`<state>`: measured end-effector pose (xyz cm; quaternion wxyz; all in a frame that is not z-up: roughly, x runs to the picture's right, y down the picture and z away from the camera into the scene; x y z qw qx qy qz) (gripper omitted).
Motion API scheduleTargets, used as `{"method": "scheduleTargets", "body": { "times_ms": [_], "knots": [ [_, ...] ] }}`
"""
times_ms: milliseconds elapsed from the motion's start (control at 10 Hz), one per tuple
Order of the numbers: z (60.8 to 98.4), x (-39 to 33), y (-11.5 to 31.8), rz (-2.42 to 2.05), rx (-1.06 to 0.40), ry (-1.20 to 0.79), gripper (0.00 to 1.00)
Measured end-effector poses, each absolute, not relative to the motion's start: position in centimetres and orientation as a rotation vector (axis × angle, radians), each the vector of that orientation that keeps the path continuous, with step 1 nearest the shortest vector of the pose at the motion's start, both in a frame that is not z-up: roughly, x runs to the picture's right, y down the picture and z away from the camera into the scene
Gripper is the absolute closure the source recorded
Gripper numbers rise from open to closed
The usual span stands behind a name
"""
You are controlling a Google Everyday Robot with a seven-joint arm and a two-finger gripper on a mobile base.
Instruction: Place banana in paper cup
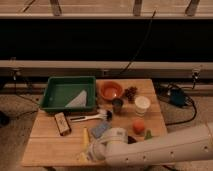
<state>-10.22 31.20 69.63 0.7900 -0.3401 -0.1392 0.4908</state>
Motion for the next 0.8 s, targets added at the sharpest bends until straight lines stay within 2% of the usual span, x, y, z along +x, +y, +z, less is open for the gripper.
{"method": "scheduleTargets", "body": {
  "times_ms": [300,800],
  "knots": [
    [69.6,-10.2,31.2,1.056,-0.732,-0.299,0.35],
    [72.5,-10.4,32.9,1.061,-0.708,-0.250,0.35]
  ]
}}
